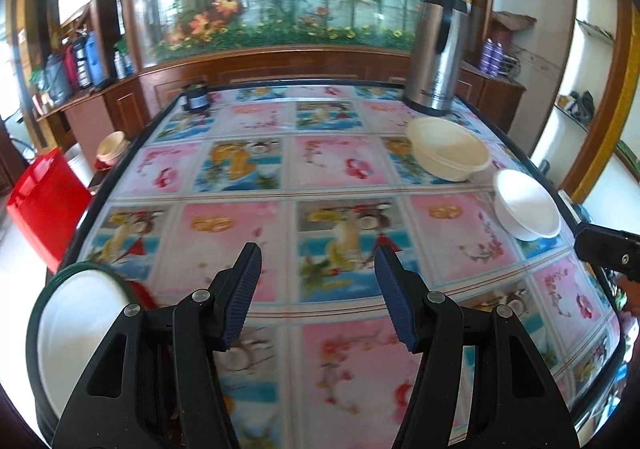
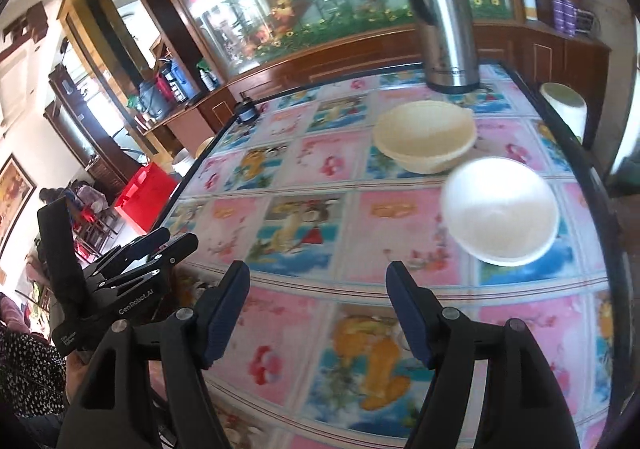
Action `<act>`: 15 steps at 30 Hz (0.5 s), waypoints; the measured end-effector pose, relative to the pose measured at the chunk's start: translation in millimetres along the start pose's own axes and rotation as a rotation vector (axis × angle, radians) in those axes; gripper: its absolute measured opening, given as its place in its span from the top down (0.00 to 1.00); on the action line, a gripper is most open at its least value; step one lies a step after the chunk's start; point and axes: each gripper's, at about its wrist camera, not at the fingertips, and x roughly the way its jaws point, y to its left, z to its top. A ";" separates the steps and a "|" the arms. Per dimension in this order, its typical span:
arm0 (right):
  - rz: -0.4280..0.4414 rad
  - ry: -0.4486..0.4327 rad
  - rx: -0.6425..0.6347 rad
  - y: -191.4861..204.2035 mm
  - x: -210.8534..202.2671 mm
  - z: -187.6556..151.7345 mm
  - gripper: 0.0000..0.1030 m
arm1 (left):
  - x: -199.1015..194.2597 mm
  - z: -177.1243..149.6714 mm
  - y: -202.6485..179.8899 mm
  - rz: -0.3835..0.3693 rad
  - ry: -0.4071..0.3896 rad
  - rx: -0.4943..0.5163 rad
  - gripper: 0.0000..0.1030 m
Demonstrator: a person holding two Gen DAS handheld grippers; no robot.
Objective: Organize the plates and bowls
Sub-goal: 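Withdraw the left tool from the stacked dishes, then move the left tool toward the beige bowl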
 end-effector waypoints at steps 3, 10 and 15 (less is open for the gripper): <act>-0.004 0.007 0.012 -9.0 0.7 -2.0 0.31 | 3.4 1.7 -15.6 -0.018 -0.002 0.017 0.42; -0.012 0.007 0.039 -24.9 -3.7 -8.5 0.29 | 10.2 1.5 -34.9 -0.038 0.013 0.044 0.42; -0.004 0.011 0.035 -25.7 -2.2 -9.0 0.28 | 10.8 1.6 -39.5 -0.041 0.016 0.048 0.42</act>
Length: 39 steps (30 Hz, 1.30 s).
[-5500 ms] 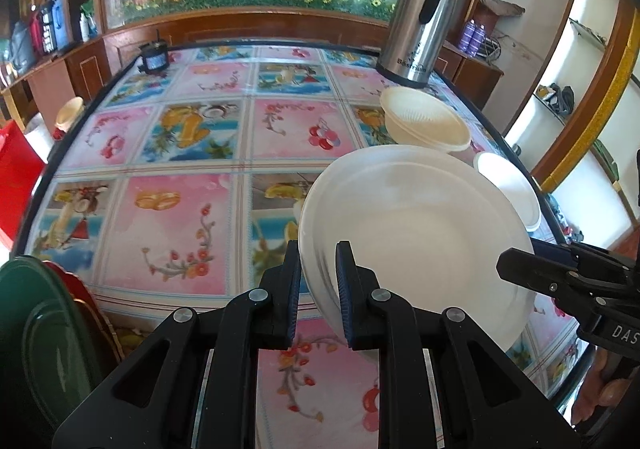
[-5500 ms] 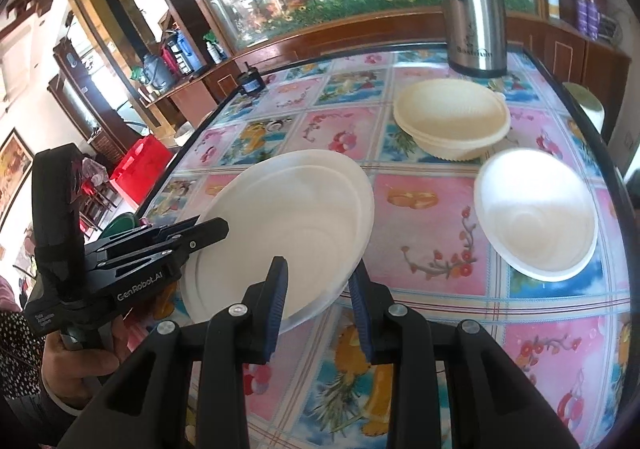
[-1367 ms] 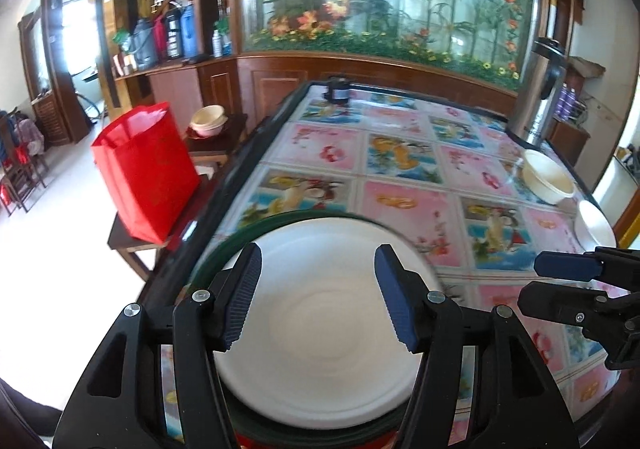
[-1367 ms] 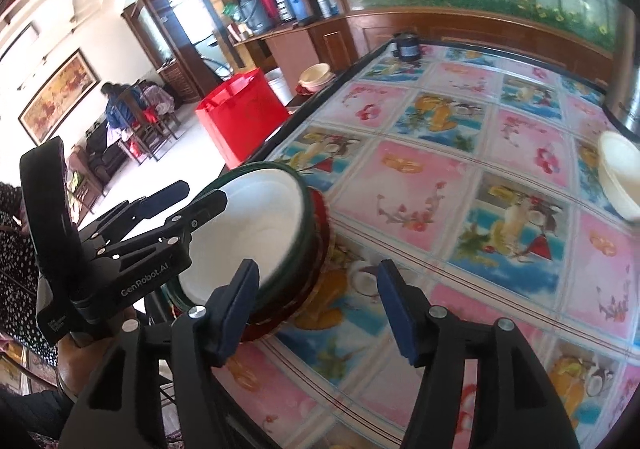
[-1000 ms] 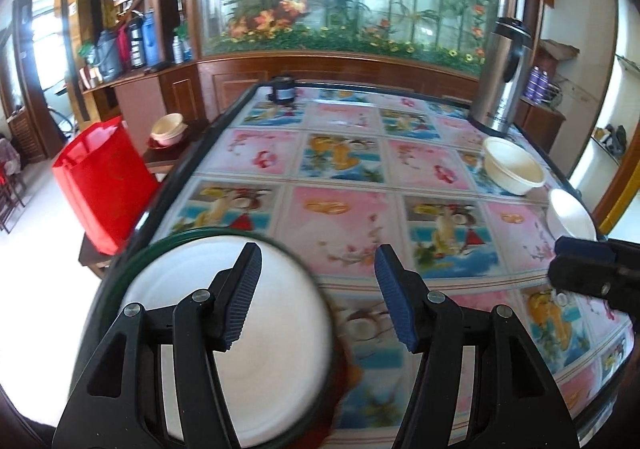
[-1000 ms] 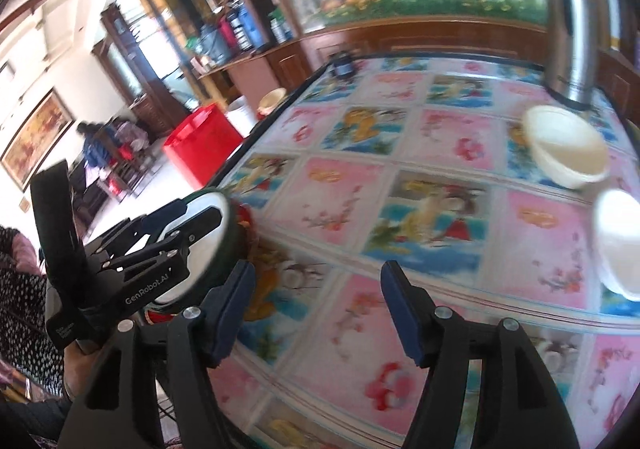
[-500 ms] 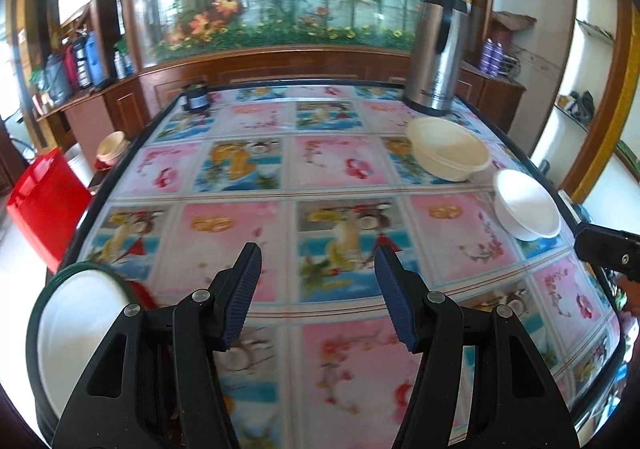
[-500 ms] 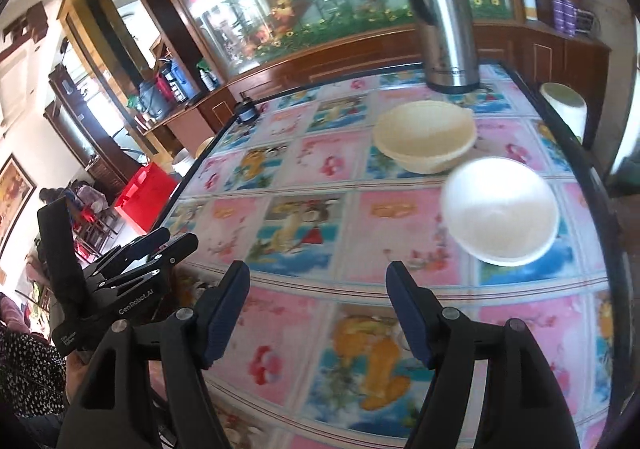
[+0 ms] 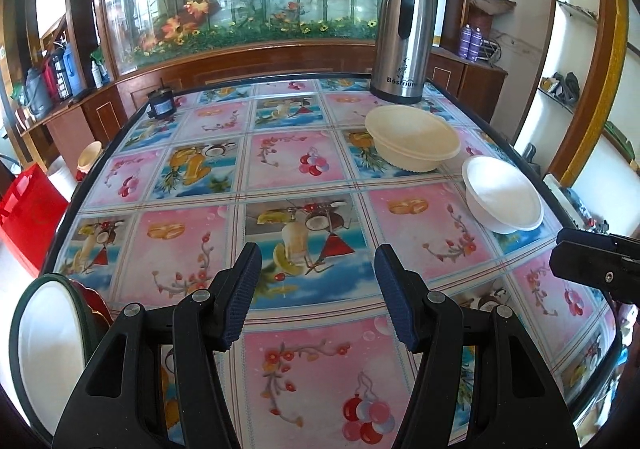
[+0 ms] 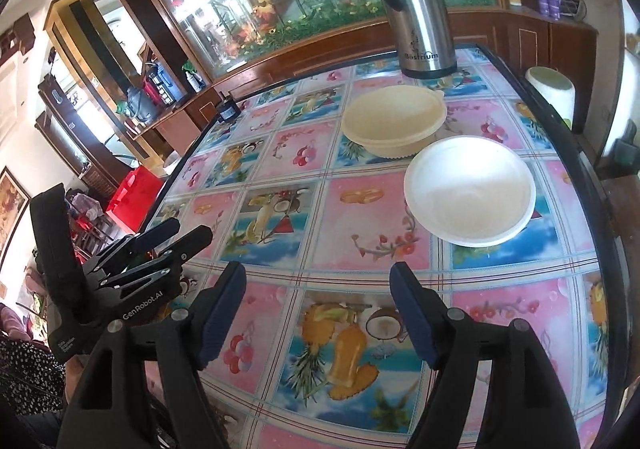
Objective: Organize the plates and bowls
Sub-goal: 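Move the left tool toward the beige bowl, then close the left tool on the beige bowl rim and lift it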
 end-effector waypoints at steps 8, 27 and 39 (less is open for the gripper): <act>-0.019 -0.002 -0.018 -10.5 5.5 17.9 0.28 | 19.9 10.8 -9.4 0.009 0.027 0.023 0.42; -0.190 0.112 -0.006 -103.2 84.9 135.7 0.28 | 135.8 116.7 -45.5 -0.100 0.152 -0.060 0.43; -0.149 0.158 0.024 -125.1 128.1 155.4 0.48 | 194.9 136.6 -49.9 -0.140 0.233 -0.114 0.43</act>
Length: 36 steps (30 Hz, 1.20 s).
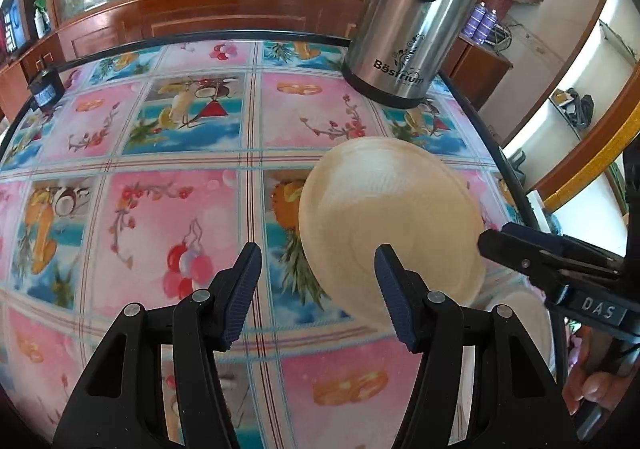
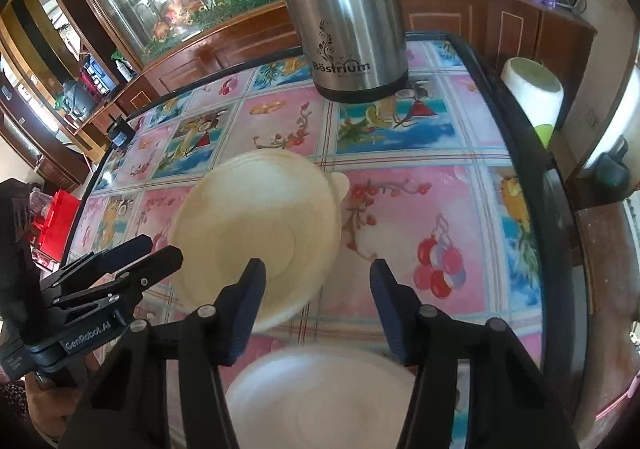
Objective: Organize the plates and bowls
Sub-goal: 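Close the left tool on the beige bowl rim and lift it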
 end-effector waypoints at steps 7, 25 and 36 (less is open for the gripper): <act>0.006 0.018 -0.003 -0.6 13.6 3.2 0.56 | 14.8 9.8 1.4 0.014 0.011 -0.003 0.43; 0.012 0.017 -0.069 24.6 14.1 -12.4 0.75 | 13.9 -10.7 14.1 -0.001 0.043 -0.005 0.84; 0.010 0.038 -0.172 77.4 4.7 -52.3 0.75 | -41.3 -61.6 45.3 0.039 0.002 -0.019 0.84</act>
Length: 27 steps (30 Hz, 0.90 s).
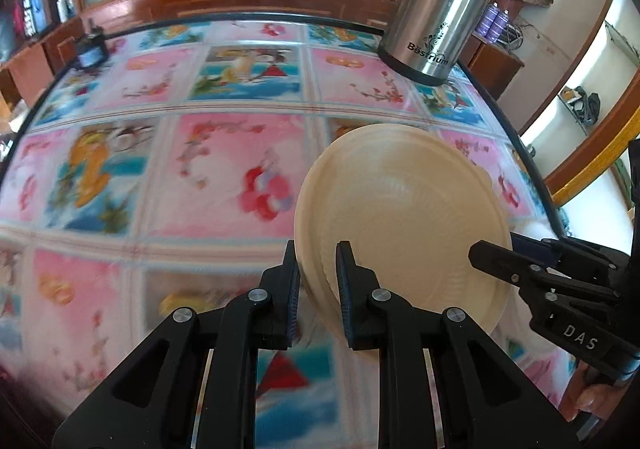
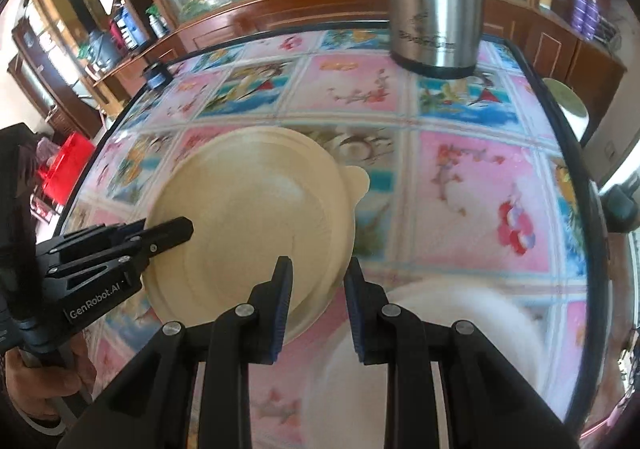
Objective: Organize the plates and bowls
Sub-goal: 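Close the left tool on the beige bowl rim and lift it, then carry the beige bowl with the left tool over the green basin stack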
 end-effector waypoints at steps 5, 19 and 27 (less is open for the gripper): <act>0.049 -0.014 -0.004 21.6 -8.5 -18.3 0.72 | -29.5 -24.5 15.7 0.010 -0.040 -0.006 0.84; 0.085 -0.025 0.003 61.6 -27.8 -71.0 0.72 | -72.5 -73.5 24.5 0.058 -0.098 0.034 0.84; 0.107 -0.052 0.022 74.2 -43.4 -92.0 0.69 | -87.7 -93.5 30.1 0.051 -0.108 0.036 0.84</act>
